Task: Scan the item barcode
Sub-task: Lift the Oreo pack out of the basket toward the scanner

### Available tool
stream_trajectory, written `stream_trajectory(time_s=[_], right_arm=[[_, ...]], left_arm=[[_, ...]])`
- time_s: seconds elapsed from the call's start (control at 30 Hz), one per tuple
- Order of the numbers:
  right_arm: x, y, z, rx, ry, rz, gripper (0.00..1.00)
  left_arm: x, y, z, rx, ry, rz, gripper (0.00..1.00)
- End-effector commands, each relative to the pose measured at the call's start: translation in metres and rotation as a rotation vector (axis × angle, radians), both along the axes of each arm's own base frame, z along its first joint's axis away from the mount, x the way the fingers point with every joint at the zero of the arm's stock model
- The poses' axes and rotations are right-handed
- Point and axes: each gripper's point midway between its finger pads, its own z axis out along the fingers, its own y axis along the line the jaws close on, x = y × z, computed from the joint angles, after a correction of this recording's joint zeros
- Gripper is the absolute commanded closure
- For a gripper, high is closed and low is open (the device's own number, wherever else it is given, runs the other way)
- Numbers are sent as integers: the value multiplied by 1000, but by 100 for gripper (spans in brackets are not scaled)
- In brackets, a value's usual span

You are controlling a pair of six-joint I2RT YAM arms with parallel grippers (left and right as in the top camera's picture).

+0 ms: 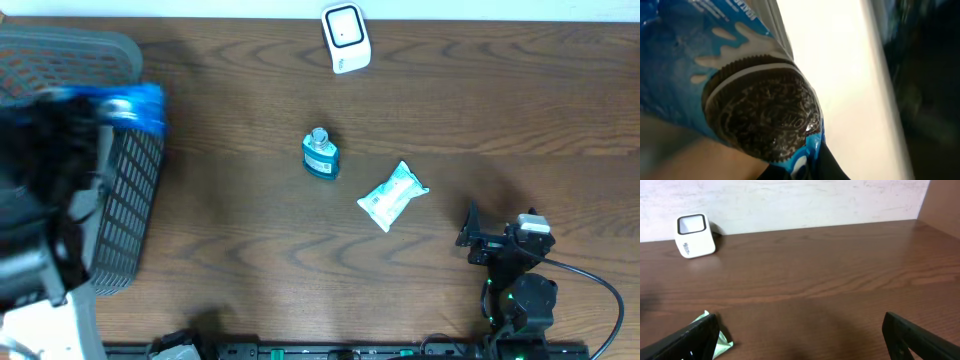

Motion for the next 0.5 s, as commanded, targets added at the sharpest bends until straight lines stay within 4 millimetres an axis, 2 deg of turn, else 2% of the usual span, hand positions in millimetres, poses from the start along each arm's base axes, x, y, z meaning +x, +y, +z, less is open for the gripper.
stream_trajectory(time_s=[0.0,0.07,0.23,0.47], right_arm=[[0,2,-1,-13,4,7,1],[0,2,-1,-13,5,7,1],[0,2,-1,-13,5,7,1],[0,2,-1,-13,5,7,1]], left_arm=[[13,-52,-25,202,71,-318,93],[17,-75,-49,281,155,-423,92],[26,-113,-112,480,372,-602,93],[35,-165,-204,535,605,-792,93]])
